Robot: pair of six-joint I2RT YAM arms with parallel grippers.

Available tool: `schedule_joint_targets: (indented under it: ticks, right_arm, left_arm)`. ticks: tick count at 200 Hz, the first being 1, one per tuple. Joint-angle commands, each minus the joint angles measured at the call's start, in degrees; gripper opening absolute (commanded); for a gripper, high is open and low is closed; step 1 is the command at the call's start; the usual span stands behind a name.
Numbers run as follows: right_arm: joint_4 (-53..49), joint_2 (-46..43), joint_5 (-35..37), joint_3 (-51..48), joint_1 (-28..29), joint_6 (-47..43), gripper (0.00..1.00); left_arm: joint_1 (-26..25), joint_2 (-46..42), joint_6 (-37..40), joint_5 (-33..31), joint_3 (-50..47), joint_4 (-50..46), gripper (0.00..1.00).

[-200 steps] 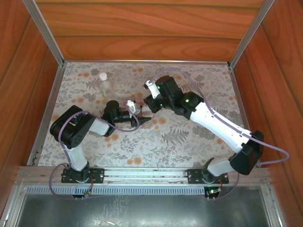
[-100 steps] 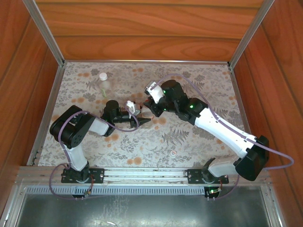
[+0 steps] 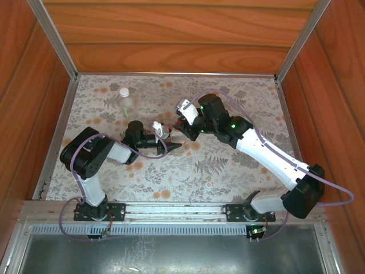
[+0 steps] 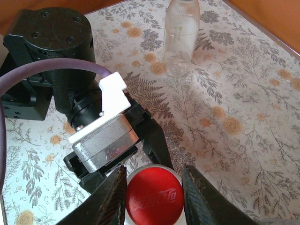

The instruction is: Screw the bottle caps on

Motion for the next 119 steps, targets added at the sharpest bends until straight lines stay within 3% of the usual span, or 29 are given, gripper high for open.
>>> schedule_joint_targets:
  ticks: [1, 78, 119]
  right_arm:
    - [-7.77, 3.01, 2.97, -1.94, -0.23, 1.82, 0.34]
    - [-14.35, 5.98, 18.48, 2.29, 2.11, 16.39, 0.33]
    - [-19.33, 8.12, 20.61, 6.21, 3.19, 22.35, 0.32]
  left_arm:
    - [-0.23, 0.10, -0.78, -6.07, -1.02, -5.18, 0.56]
    - [-3.33, -4.19, 1.84, -35.56, -2.26, -5.70, 0.55]
    - [-5.48, -3.07, 3.38, -36.40, -1.30, -6.07, 0.56]
